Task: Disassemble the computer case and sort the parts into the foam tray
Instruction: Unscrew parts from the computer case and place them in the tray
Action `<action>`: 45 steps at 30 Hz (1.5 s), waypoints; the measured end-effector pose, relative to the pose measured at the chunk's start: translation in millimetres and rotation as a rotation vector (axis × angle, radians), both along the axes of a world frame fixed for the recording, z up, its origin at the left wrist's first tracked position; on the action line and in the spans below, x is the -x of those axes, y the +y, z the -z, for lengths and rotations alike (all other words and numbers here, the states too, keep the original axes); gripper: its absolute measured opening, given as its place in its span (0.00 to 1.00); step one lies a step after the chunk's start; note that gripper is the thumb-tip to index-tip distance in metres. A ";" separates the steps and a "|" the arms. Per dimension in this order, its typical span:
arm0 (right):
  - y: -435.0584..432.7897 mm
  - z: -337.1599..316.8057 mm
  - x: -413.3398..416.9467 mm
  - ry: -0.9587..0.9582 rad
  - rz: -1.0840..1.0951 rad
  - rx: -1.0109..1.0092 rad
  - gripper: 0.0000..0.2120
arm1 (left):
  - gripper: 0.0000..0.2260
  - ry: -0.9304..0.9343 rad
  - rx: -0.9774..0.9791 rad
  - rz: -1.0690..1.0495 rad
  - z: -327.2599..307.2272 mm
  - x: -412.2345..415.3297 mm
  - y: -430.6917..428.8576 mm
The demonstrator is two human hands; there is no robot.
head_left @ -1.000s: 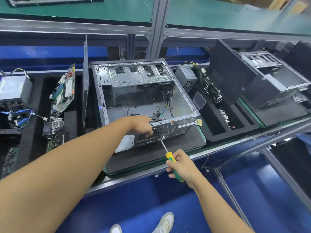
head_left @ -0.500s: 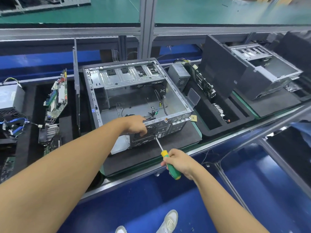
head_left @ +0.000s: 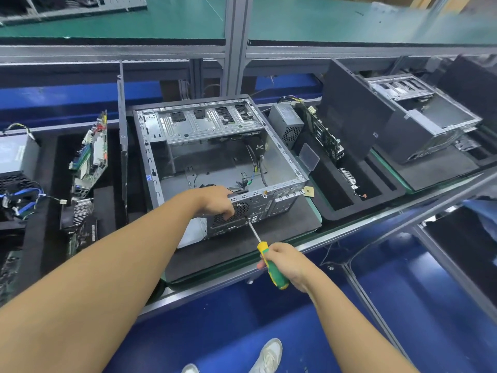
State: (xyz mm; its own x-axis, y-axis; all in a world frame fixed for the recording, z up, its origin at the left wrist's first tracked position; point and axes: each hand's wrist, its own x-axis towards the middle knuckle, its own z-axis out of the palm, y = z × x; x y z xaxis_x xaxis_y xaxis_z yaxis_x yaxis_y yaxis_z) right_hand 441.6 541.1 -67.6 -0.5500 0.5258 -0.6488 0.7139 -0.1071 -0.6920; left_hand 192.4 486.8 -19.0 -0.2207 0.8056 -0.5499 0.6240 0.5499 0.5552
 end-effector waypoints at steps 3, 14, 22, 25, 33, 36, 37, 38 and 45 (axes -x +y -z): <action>-1.5 4.0 -0.6 0.049 0.010 -0.060 0.09 | 0.18 -0.007 0.017 -0.020 -2.6 -1.0 -1.4; 2.6 0.8 8.8 -0.019 0.077 0.214 0.15 | 0.24 -0.034 0.025 -0.008 -10.5 -4.1 -4.7; 1.5 9.9 -1.1 0.100 0.041 0.017 0.14 | 0.28 -0.021 0.041 -0.029 -12.1 -4.8 -6.2; 4.1 4.4 2.6 0.036 0.044 0.049 0.17 | 0.27 -0.022 0.034 -0.016 -13.8 -5.0 -6.9; 3.7 6.4 3.1 0.025 0.058 0.155 0.11 | 0.11 -0.055 -0.013 -0.017 -11.4 -4.1 -7.7; 3.2 10.6 2.0 0.038 0.004 0.012 0.09 | 0.23 -0.078 -0.088 -0.063 -10.3 -5.9 -9.4; 2.8 11.6 2.7 0.052 0.024 0.025 0.11 | 0.29 -0.067 -0.143 -0.080 -11.0 -7.1 -11.0; 2.7 11.8 3.0 0.059 0.035 0.042 0.12 | 0.32 -0.053 -0.217 -0.102 -11.9 -9.0 -13.1; 1.9 11.8 3.2 0.038 0.017 -0.015 0.13 | 0.25 0.122 -0.320 -0.138 -10.2 -11.7 -23.7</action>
State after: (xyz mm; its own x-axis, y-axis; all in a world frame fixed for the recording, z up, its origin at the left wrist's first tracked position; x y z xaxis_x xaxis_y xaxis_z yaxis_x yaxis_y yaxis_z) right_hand 438.3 542.9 -79.4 -0.5653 0.5451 -0.6192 0.6849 -0.1082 -0.7206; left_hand 204.1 463.1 -8.9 -0.3878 0.8905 -0.2379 0.6285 0.4442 0.6385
